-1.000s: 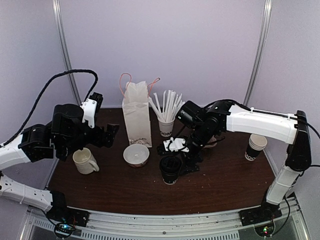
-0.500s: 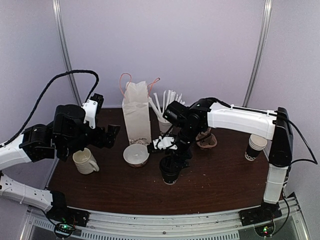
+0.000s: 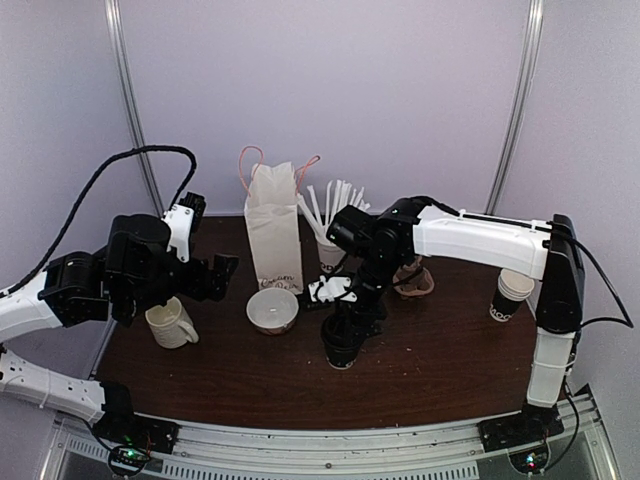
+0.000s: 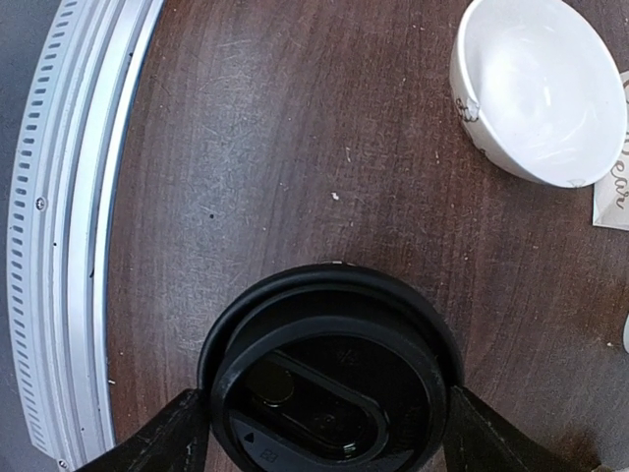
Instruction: Pack the takeout coffee
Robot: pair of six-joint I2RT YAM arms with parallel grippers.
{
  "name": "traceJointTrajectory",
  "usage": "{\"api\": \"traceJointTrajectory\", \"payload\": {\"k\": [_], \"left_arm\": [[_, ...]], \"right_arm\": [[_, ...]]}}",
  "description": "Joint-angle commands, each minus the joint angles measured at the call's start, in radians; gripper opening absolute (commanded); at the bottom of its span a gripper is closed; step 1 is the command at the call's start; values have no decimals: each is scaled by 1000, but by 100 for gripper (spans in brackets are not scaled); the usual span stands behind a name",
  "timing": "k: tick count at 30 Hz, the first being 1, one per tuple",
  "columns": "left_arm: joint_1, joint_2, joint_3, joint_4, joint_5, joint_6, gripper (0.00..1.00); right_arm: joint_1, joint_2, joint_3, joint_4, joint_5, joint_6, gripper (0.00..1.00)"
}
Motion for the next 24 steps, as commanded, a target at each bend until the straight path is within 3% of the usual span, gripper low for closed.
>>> {"api": "traceJointTrajectory", "payload": {"k": [1, 10, 17, 24], "left_arm": [[4, -8, -10, 24, 9, -17, 95], [4, 10, 3, 27, 8, -10, 95], [5, 33, 22, 26, 22, -6, 95], [5, 59, 62, 32, 28, 23, 95]], "right_arm": [[10, 14, 15, 2, 59, 22, 84], [21, -4, -22, 47, 116, 37, 82], [22, -35, -43, 41, 114, 31, 71], [0, -158, -57, -81, 95, 26, 70]]}}
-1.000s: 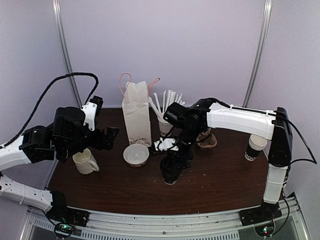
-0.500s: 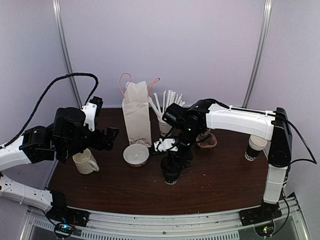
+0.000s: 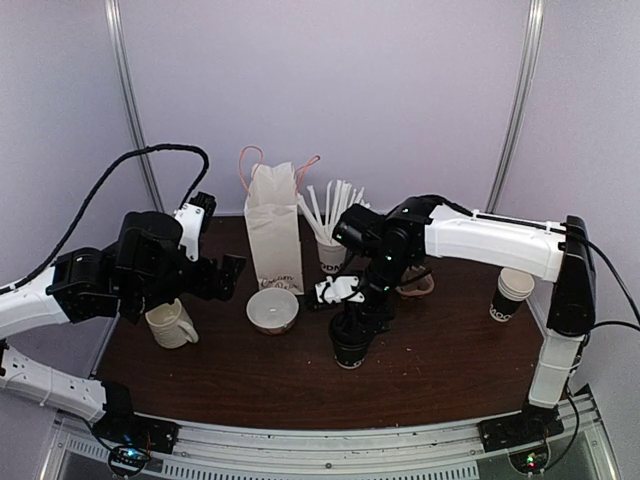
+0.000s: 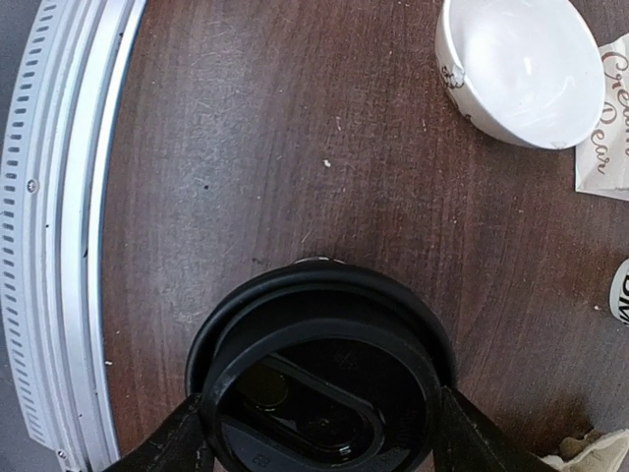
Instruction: Pack the takeout coffee
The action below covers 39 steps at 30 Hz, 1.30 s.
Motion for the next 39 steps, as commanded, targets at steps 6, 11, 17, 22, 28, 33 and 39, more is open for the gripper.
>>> {"api": "traceJointTrajectory", "payload": {"k": [6, 11, 17, 22, 28, 33, 39], "left_arm": [[5, 27, 15, 77, 22, 24, 95], [6, 61, 22, 108, 33, 42, 95], [4, 76, 27, 137, 48, 77, 95], [7, 96, 44, 139, 54, 96, 95], [6, 113, 55, 140, 61, 111, 95], [7, 115, 70, 127, 76, 119, 95], [6, 113, 91, 105, 81, 115, 95]], "right_arm": [[-128, -229, -94, -141, 26, 28, 70], [-402, -398, -263, -140, 38, 52, 69], [-670, -533, -404, -111, 90, 30, 70], [-854, -566, -468, -88, 54, 1, 69], [-928, -550, -532, -44, 3, -5, 69], [-928, -544, -577, 0, -1, -3, 73], [-928, -543, -597, 9, -19, -7, 79]]}}
